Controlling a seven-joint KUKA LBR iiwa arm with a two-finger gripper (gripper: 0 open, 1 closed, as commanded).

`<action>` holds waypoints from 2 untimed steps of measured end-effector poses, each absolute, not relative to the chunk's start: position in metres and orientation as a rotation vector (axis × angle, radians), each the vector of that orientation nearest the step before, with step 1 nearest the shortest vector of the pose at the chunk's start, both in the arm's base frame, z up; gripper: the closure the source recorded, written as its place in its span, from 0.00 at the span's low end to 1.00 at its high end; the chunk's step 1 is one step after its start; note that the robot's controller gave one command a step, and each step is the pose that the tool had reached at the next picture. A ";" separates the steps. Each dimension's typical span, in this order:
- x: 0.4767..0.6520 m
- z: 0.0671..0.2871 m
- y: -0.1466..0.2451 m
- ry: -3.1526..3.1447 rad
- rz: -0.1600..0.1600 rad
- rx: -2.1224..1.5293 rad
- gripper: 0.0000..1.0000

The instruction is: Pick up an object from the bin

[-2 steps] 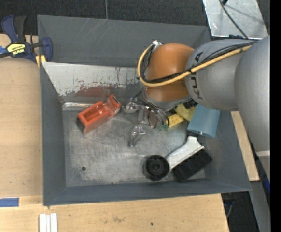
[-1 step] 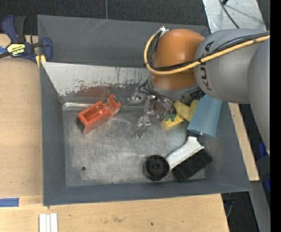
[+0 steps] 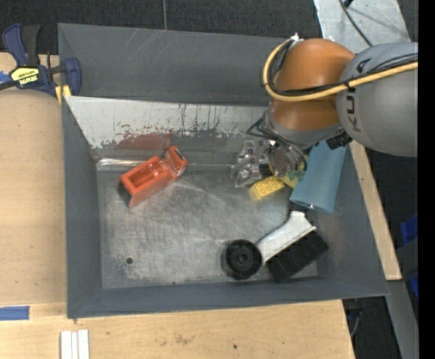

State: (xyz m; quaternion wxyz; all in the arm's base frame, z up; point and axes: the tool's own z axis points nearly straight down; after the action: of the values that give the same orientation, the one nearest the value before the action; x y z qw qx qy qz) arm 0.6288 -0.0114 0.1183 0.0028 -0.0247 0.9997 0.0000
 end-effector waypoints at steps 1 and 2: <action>0.629 0.118 -0.011 3.135 0.001 -0.076 0.00; 0.629 0.118 -0.011 3.135 0.001 -0.076 0.00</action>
Offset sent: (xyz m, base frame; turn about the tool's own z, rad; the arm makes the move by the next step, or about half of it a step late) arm 0.0000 0.0000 0.0000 0.0000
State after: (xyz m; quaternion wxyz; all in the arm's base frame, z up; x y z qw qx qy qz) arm 0.6288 -0.0112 0.1183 0.0027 -0.0242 0.9997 0.0002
